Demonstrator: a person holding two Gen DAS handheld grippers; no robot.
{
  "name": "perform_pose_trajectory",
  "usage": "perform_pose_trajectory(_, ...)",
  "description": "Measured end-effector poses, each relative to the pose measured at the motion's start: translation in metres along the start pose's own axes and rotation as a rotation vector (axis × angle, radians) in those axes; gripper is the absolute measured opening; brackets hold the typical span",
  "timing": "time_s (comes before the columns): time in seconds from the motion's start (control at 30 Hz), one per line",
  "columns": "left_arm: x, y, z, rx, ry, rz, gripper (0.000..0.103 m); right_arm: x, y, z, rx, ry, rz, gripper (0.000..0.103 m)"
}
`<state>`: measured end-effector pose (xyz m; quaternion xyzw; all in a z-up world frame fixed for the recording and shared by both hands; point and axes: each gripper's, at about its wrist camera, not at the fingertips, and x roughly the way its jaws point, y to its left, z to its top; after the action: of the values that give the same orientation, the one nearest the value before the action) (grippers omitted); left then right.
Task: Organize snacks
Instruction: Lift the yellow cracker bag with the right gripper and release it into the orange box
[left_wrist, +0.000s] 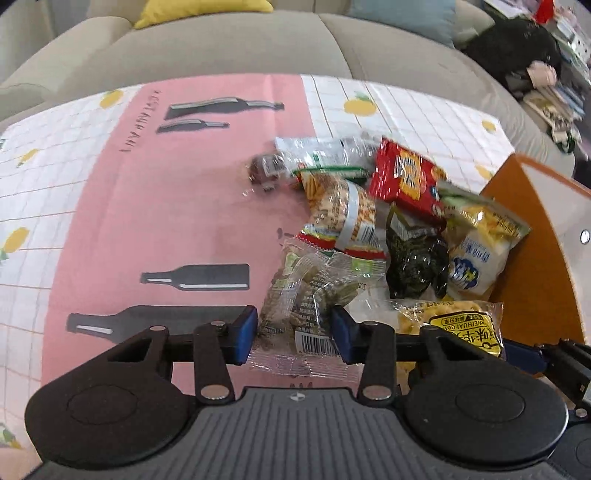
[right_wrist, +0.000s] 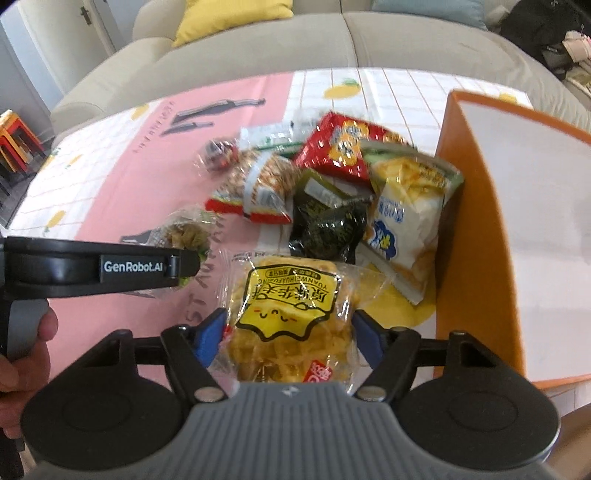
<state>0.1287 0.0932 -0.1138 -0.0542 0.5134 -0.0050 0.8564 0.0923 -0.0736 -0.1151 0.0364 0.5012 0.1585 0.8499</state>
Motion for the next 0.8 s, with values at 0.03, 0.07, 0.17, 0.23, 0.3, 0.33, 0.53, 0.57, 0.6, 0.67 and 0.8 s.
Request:
perform_pose_trajectory(0.03, -0.005, 0.001, 0.001, -0.010, -0.011, -0.001, 0.049, -0.005, 0.001, 0.001, -0.001, -0.012, 0.005, 0.070)
perform_pose_trajectory(0.07, -0.010, 0.001, 0.001, -0.018, -0.022, -0.002, 0.049, -0.010, 0.000, 0.002, -0.001, -0.024, 0.010, 0.070)
perform_pose_trajectory(0.17, -0.026, 0.000, 0.003, -0.036, -0.052, -0.005, 0.049, -0.029, 0.000, 0.006, -0.012, -0.070, 0.010, 0.070)
perform_pose_trajectory(0.23, -0.038, -0.003, 0.004, -0.039, -0.073, -0.016, 0.049, -0.041, 0.000, 0.010, -0.017, -0.103, 0.008, 0.070)
perform_pose_trajectory(0.3, -0.049, -0.008, 0.005, -0.035, -0.094, -0.029, 0.049, -0.055, -0.002, 0.014, -0.016, -0.135, 0.006, 0.070)
perform_pose_trajectory(0.33, -0.055, -0.011, 0.005, -0.033, -0.104, -0.037, 0.049, -0.062, -0.005, 0.016, -0.015, -0.153, 0.002, 0.070)
perform_pose_trajectory(0.53, -0.081, -0.034, 0.008, -0.008, -0.152, -0.099, 0.049, -0.096, -0.027, 0.026, -0.001, -0.229, -0.045, 0.070)
perform_pose_trajectory(0.57, -0.083, -0.040, 0.009, 0.002, -0.155, -0.111, 0.049, -0.101, -0.032, 0.026, 0.005, -0.235, -0.053, 0.070)
perform_pose_trajectory(0.6, -0.085, -0.045, 0.011, 0.009, -0.155, -0.124, 0.049, -0.104, -0.037, 0.027, 0.012, -0.239, -0.062, 0.070)
perform_pose_trajectory(0.67, -0.086, -0.058, 0.012, 0.027, -0.154, -0.151, 0.049, -0.112, -0.049, 0.028, 0.030, -0.242, -0.078, 0.070)
perform_pose_trajectory(0.8, -0.083, -0.085, 0.015, 0.081, -0.149, -0.187, 0.049, -0.122, -0.072, 0.028, 0.056, -0.247, -0.117, 0.070)
